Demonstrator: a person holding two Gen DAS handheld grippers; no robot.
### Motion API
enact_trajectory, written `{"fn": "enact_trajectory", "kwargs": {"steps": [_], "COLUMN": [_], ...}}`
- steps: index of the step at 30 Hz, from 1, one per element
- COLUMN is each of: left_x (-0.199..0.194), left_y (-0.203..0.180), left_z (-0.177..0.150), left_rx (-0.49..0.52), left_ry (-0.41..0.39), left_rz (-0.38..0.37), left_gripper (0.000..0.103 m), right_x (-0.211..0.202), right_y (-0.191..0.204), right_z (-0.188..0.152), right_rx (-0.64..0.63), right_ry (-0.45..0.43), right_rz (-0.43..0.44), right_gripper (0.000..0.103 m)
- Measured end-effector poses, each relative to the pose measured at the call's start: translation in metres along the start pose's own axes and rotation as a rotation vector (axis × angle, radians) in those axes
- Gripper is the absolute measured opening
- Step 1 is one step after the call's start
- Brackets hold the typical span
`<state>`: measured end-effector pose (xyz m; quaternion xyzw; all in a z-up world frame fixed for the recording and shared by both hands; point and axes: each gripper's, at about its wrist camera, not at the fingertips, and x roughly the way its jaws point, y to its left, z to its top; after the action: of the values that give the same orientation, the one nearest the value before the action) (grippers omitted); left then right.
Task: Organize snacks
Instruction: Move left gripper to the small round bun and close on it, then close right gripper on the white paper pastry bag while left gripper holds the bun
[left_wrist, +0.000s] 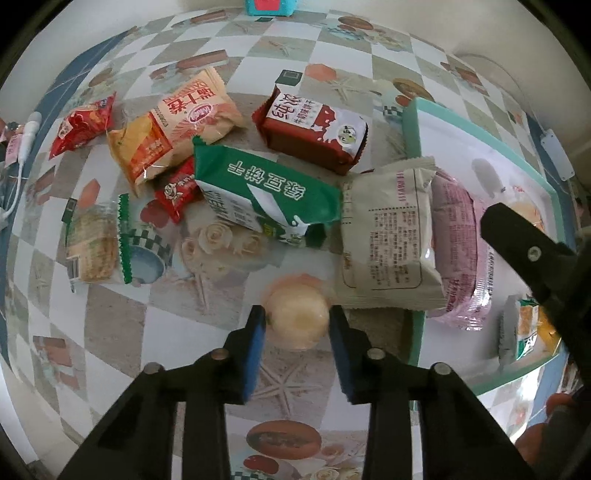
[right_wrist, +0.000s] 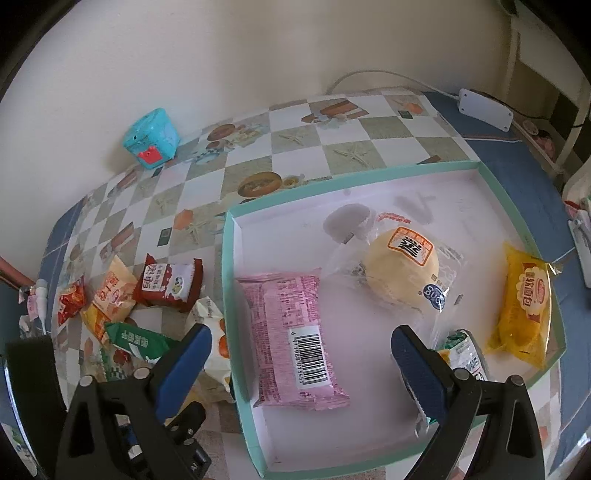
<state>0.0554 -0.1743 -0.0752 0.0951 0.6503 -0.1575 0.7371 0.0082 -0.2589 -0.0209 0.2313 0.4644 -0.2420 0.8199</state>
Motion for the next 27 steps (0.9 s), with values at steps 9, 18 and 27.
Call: {"fn": "enact_trajectory", "kwargs": {"steps": [9,18,27], "left_x": [0.002,0.002,0.005], "left_y": [0.026,0.073,0.087], "left_z": [0.007,0.008,0.005], "left_rx": [-0.121,-0.311,-0.356], "left_ry": [-0.017,-0.030,-0.030], "left_rz": [0.029,0.024,-0.002], "left_gripper": [0.036,0.036,0.036], "right_x": [0.004,0.003,0.020], "right_y": [0.019,0.067,0.090], "right_z": [-0.006,-0.020,-0.032], "right_rx": [-0.081,-0.276,-0.356], "right_ry": [0.002,-0.035,0.004], "right_rz": [-0.011,-0.008,0.050], "right_gripper": [0.097,0.092,0.075]}}
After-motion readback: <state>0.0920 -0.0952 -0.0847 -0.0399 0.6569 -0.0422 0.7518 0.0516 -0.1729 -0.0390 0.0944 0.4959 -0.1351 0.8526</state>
